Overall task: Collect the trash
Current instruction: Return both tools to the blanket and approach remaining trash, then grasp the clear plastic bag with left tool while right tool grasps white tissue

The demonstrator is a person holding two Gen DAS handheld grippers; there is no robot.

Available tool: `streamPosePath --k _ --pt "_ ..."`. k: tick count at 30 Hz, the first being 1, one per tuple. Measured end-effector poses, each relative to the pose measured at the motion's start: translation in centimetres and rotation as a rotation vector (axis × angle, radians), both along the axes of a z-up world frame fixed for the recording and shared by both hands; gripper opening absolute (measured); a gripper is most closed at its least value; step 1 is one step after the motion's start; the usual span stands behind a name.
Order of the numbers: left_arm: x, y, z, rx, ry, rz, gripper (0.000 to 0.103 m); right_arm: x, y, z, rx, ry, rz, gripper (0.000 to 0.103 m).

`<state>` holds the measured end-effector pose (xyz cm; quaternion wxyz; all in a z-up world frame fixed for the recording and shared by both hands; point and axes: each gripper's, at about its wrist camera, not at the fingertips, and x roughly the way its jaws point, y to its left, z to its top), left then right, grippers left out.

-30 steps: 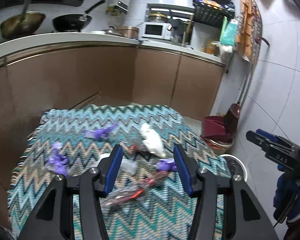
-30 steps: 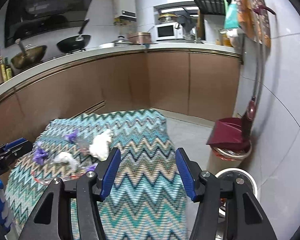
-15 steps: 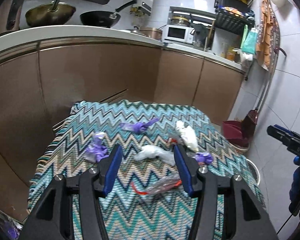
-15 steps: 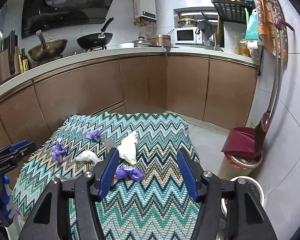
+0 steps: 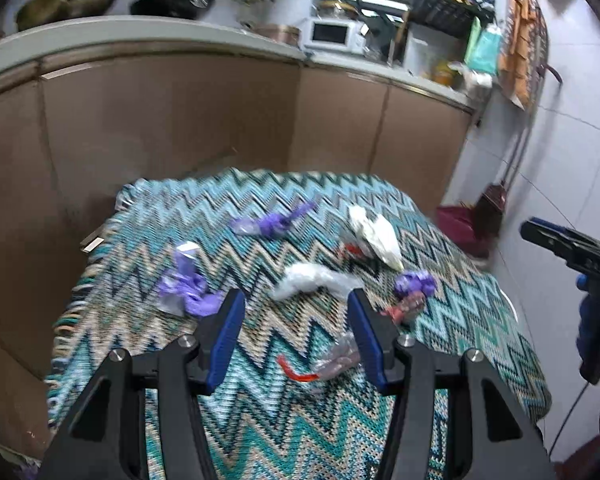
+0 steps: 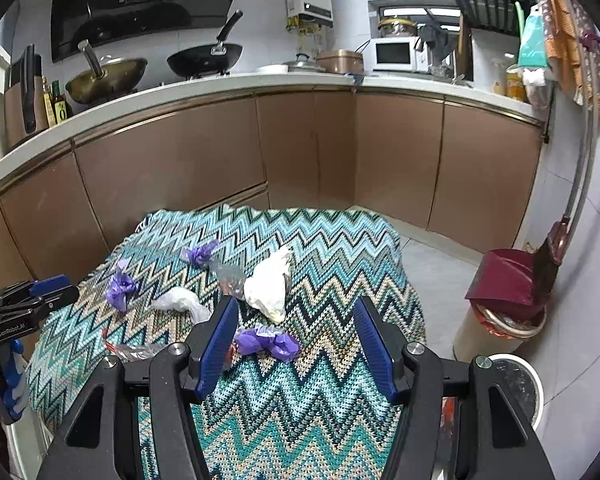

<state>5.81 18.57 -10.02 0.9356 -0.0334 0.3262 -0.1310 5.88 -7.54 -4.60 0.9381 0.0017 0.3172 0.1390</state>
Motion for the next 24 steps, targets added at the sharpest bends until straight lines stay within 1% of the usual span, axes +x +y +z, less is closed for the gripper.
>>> streamPosePath --k 2,5,9,16,20,24 --pt "1.1 -0.8 -0.7 0.0 0.037 -0.05 0.052 0.7 0.2 -0.9 0.004 0.022 0.016 0.057" --pt "3.1 -2.4 -1.6 0.031 0.076 -0.096 0.052 1.8 0.6 -2.1 0.008 0.053 0.047 0.057" --pt "6.6 -4.0 -3.1 0.058 0.139 -0.135 0.052 3.6 1.3 -3.0 0.009 0.072 0.081 0.057" --pt "11.7 -5.0 -6.0 0.046 0.236 -0.135 0.052 7.7 2.4 -4.8 0.014 0.111 0.13 0.057" --pt "13.6 -5.4 -7.2 0.04 0.277 -0.133 0.052 9.8 3.3 -6.4 0.018 0.147 0.161 0.057" --pt "15.0 -5.6 -8.3 0.051 0.306 -0.124 0.051 11.7 3.9 -8.3 0.047 0.195 0.183 0.057"
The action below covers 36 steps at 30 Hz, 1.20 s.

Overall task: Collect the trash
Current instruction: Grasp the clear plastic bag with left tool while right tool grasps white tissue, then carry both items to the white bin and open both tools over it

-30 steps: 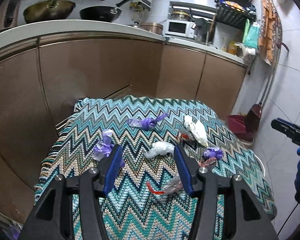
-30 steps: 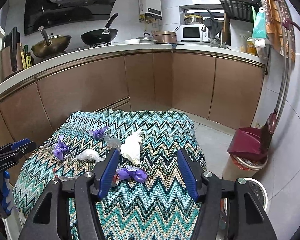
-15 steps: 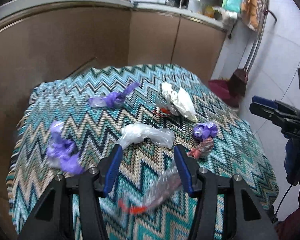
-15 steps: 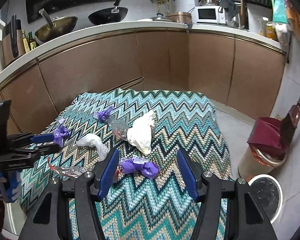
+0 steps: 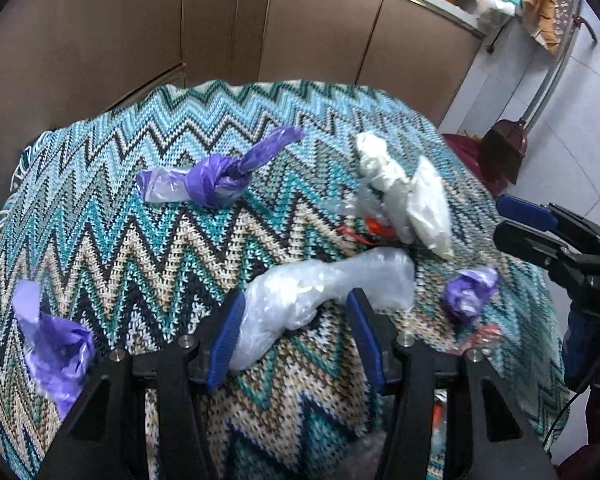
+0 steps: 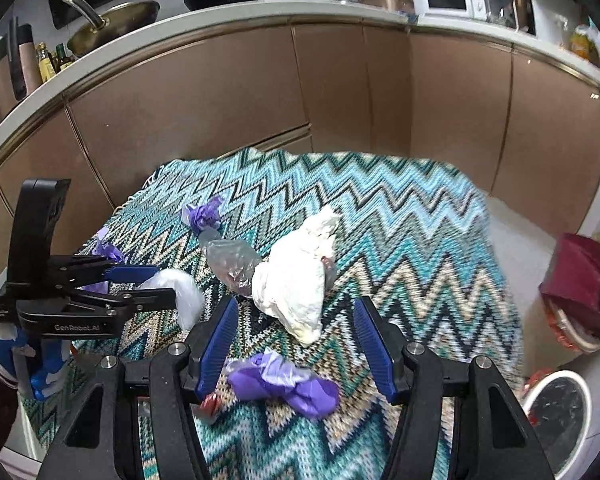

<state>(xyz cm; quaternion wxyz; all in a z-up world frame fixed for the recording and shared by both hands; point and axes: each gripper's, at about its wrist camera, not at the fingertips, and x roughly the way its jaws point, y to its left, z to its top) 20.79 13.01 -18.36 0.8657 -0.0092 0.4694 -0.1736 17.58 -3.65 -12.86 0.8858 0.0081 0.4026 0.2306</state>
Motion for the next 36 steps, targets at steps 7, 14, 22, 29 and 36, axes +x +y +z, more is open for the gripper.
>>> streamPosePath --k 7,14,22,29,36 --pt "1.0 -0.2 -1.2 0.028 0.027 0.007 0.035 3.2 0.8 -2.5 0.02 0.071 0.012 0.057" --pt "1.5 0.2 -1.3 0.049 0.025 0.027 0.015 4.4 0.9 -3.8 0.064 0.129 0.039 0.017" --pt "-1.2 0.7 0.8 0.042 -0.022 0.058 0.013 2.5 -0.3 -1.3 0.101 0.052 0.021 0.009" --pt "-4.0 2.0 5.1 0.041 -0.105 0.108 0.013 -0.9 -4.4 2.9 0.167 -0.047 -0.037 0.009" --pt "-6.0 -3.6 8.5 0.044 -0.154 0.004 0.013 -5.0 -12.4 4.3 0.16 -0.092 -0.203 0.009"
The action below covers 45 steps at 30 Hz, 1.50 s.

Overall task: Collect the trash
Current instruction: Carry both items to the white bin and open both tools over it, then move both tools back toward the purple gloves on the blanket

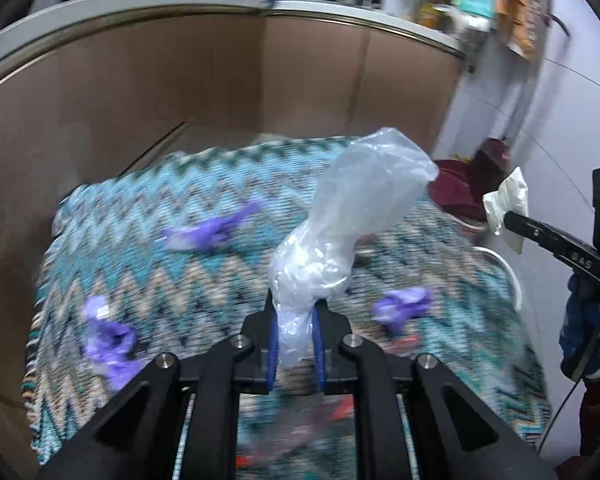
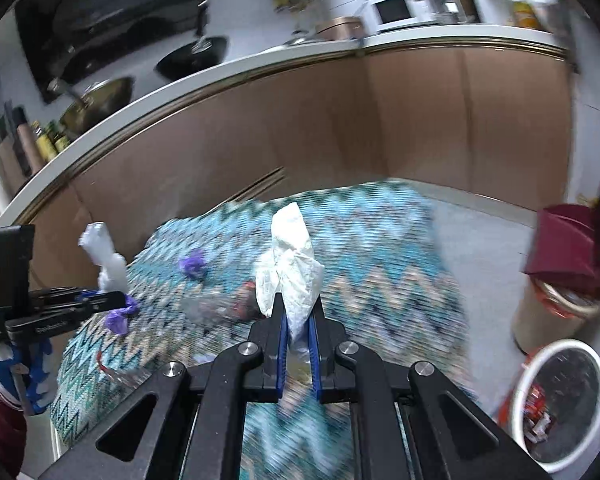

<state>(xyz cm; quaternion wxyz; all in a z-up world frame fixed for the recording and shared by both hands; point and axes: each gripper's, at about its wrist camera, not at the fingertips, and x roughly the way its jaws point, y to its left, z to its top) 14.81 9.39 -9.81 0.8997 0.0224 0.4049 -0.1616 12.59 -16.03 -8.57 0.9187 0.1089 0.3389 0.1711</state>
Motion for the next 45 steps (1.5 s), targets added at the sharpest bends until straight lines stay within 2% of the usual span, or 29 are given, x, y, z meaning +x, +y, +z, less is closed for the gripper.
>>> streamPosePath --k 4,7,13,16,19,24,28,31,34,40,45 --pt "0.0 -7.5 0.8 -0.024 0.017 -0.155 0.013 -2.7 -6.1 -0.3 -0.023 0.015 -0.164 0.009" --pt "0.6 -14.7 0.6 -0.02 0.038 -0.28 0.013 -4.8 -11.5 -1.0 -0.045 0.043 -0.312 0.009" --pt "1.7 -29.0 -1.6 0.01 0.098 -0.468 0.013 -6.6 -19.7 -3.3 -0.127 0.114 -0.523 0.009" --pt "2.6 -35.9 -4.0 0.005 0.167 -0.532 0.013 -6.5 -22.2 -5.0 -0.143 0.151 -0.578 0.009" --pt "3.9 -41.1 -6.5 0.004 0.234 -0.556 0.014 -5.9 -24.4 -6.5 -0.158 0.18 -0.616 0.011" --pt "6.1 -46.7 -10.1 -0.042 0.33 -0.544 0.018 -5.0 -27.5 -8.3 -0.169 0.213 -0.679 0.014" --pt "7.1 -48.6 -12.6 -0.084 0.378 -0.531 0.036 -4.7 -28.2 -9.3 -0.19 0.233 -0.714 0.029" --pt "7.5 -49.5 -13.5 -0.113 0.411 -0.537 0.039 -4.7 -28.3 -9.6 -0.209 0.239 -0.726 0.038" --pt "7.8 -49.6 -13.6 -0.128 0.417 -0.534 0.039 -5.0 -28.6 -9.7 -0.204 0.234 -0.744 0.039" --pt "6.9 -47.8 -11.7 -0.164 0.384 -0.527 0.039 -6.1 -27.7 -8.2 -0.201 0.199 -0.764 0.043" --pt "5.4 -44.4 -8.0 -0.162 0.274 -0.506 0.039 -7.6 -26.0 -5.8 -0.172 0.139 -0.767 0.044"
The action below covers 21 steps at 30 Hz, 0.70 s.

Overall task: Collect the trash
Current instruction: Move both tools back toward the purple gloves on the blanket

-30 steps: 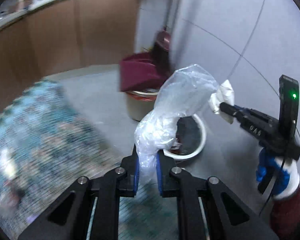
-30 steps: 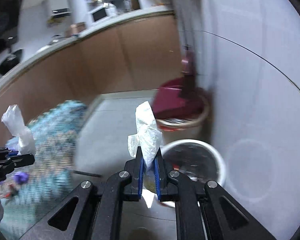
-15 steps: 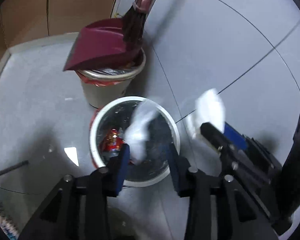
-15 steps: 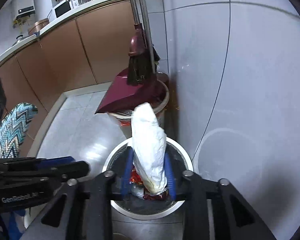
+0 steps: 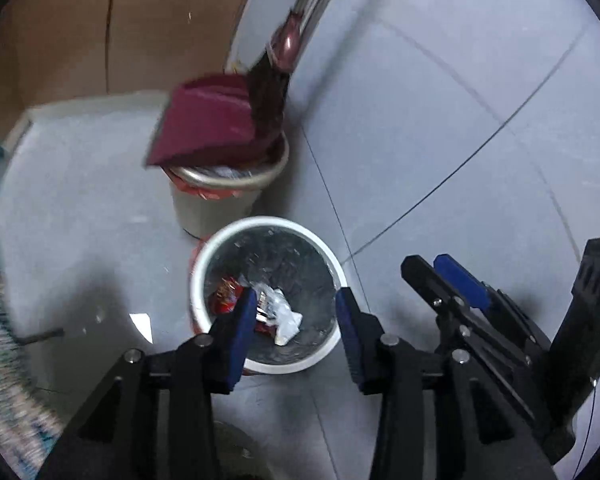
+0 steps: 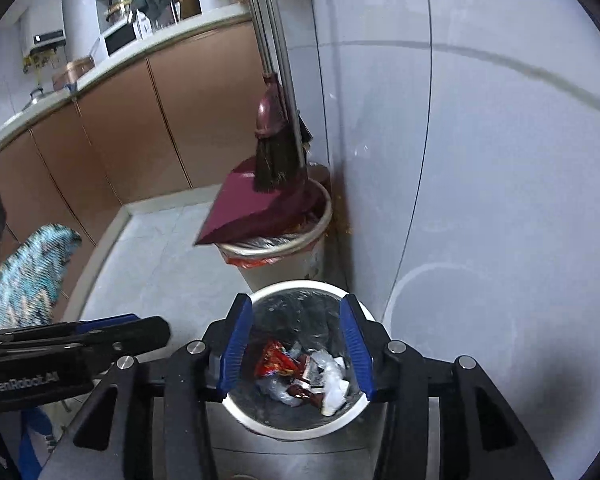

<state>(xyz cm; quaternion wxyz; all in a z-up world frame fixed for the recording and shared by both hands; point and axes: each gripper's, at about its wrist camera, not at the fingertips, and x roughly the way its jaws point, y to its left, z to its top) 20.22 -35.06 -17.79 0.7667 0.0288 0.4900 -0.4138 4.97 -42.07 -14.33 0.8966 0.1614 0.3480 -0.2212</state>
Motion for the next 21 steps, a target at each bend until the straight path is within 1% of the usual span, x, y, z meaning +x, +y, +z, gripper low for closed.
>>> streamPosePath --k 5,8,11,15,17,21 --pt "-1.5 5.7 4.6 -0.027 -0.109 0.072 0.039 -0.9 2.8 3.1 -0.012 -0.068 0.039 0.045" --pt "-2.8 9.9 7.2 -0.053 -0.166 0.11 0.039 -1.0 5.1 5.2 -0.028 -0.111 0.088 0.047" --pt "-4.3 14.5 9.3 -0.059 -0.23 0.15 0.039 -1.2 8.2 7.4 -0.044 -0.153 0.165 0.048" --pt "-6.0 20.7 11.1 -0.066 -0.277 0.217 0.039 -0.7 12.6 9.5 -0.055 -0.188 0.287 0.048" --pt "-7.1 24.5 11.6 -0.058 -0.315 0.265 0.039 -0.4 14.7 10.2 -0.062 -0.193 0.343 0.048" --pt "-8.2 31.1 12.2 -0.05 -0.342 0.346 0.039 0.2 19.0 11.1 -0.076 -0.191 0.451 0.048"
